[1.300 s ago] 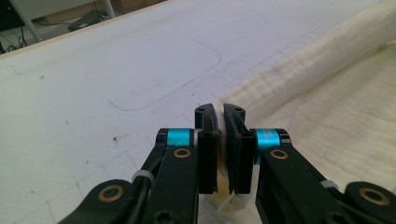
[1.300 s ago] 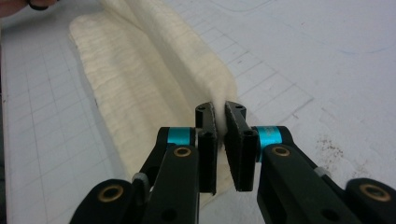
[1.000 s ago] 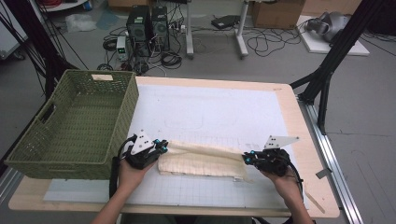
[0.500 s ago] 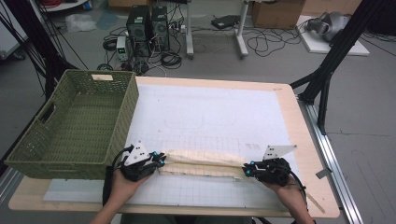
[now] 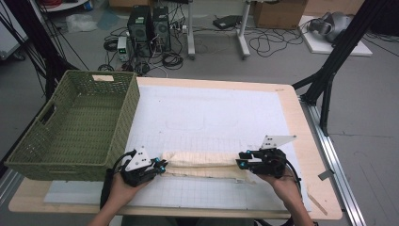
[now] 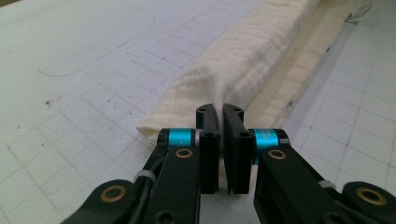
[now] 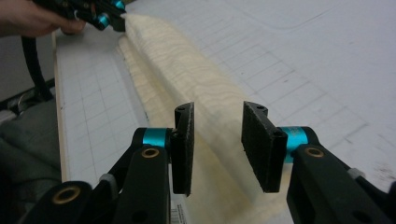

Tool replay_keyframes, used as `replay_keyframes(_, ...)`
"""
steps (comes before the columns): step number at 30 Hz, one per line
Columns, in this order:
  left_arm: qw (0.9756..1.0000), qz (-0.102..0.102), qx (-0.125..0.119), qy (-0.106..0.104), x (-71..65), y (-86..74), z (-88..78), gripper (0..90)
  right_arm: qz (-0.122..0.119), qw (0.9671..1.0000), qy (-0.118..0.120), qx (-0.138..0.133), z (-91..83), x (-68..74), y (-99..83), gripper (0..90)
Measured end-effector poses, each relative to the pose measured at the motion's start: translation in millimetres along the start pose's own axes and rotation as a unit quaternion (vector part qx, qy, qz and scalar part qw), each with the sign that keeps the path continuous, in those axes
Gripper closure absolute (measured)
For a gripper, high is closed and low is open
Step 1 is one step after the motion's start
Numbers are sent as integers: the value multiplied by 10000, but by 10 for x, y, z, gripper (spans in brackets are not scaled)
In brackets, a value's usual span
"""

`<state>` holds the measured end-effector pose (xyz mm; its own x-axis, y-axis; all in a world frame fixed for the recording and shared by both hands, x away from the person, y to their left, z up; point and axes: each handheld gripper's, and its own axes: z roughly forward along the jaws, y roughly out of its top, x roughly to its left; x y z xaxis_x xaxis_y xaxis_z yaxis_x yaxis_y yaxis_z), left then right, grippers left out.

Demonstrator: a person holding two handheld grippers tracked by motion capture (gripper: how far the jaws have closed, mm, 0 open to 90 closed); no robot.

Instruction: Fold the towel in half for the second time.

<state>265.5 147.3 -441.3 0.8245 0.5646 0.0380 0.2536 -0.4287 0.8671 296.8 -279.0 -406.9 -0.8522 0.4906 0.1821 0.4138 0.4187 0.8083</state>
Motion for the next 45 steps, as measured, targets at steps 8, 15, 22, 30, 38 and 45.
replay_keyframes(8, 10000, -1, 47, -55, 35, -18, -24, 850, -55, 9976, 41, 685, 174, 8, -79, 827)
replay_keyframes(15, 9988, -369, -276, -148, 64, 112, -76, 699, -92, 9962, 244, 836, 206, 93, -208, 895)
replay_keyframes(22, 9989, -392, -202, -154, 71, 257, 65, 730, -44, 9962, 310, 814, 196, 108, -249, 892)
replay_keyframes(30, 9977, -321, 479, -344, 25, 80, 175, 872, -131, 9990, 129, 401, 38, 73, -148, 836)
replay_keyframes(38, 9961, -434, 583, -499, 48, 60, 150, 747, -106, 9988, -147, 454, 3, 28, -185, 623)
replay_keyframes(45, 9965, -424, 546, -475, 50, 3, 143, 768, -248, 9961, -133, 831, 155, 38, -277, 724)
